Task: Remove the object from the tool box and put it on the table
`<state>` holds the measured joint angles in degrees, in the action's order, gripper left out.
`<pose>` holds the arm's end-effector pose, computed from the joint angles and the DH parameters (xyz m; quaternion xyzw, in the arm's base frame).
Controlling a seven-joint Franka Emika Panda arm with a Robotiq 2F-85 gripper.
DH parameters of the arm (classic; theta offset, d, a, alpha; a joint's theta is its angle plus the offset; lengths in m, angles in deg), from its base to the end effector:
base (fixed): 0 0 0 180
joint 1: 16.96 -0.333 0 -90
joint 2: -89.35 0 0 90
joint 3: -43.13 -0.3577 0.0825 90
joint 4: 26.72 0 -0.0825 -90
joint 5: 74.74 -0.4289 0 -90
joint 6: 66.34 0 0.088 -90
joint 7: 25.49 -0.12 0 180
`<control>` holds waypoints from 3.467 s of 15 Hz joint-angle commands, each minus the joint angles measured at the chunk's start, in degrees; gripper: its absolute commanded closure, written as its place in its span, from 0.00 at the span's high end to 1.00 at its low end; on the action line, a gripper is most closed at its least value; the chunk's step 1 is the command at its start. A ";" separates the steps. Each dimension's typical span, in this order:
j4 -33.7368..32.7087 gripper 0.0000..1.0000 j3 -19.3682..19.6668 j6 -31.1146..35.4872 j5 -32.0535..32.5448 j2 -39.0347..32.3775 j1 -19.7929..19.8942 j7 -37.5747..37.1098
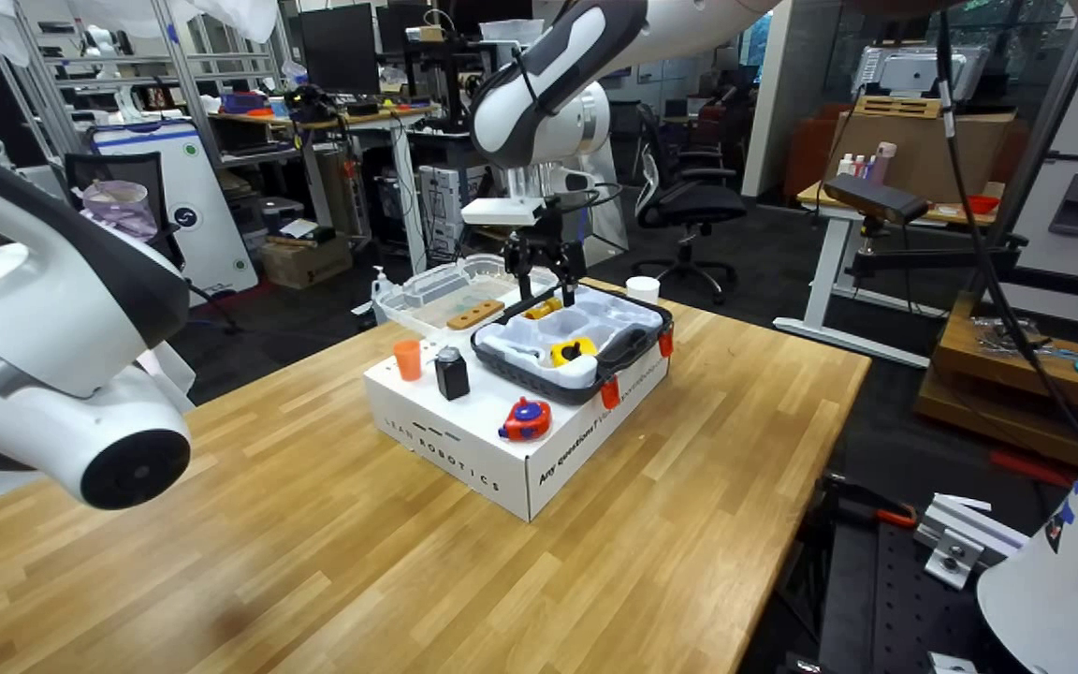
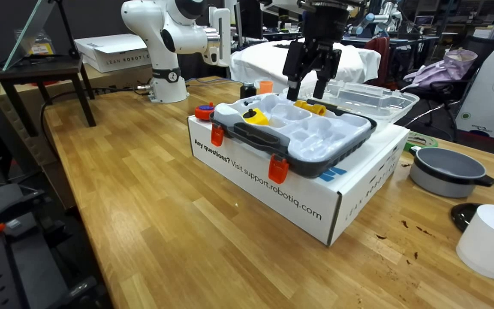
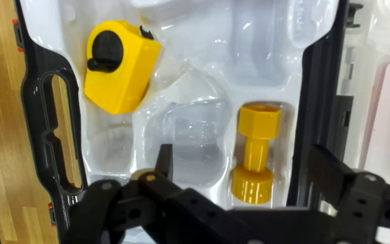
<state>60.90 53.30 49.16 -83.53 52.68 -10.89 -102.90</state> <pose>0.7281 -0.1807 0.2707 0.6644 -0.7439 -0.0674 0.0250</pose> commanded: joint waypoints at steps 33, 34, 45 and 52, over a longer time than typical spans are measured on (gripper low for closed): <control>-4.30 0.74 -0.59 -6.96 -2.73 -2.93 2.08 -0.16; -4.37 0.65 -0.63 -7.08 -2.82 -2.96 2.12 -0.13; -6.38 0.09 -0.65 -8.17 -2.97 -4.26 2.16 -0.07; -6.93 0.04 -0.90 -8.05 -3.83 -3.49 2.53 0.22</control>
<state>56.08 53.20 43.18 -85.33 49.49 -9.56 -102.96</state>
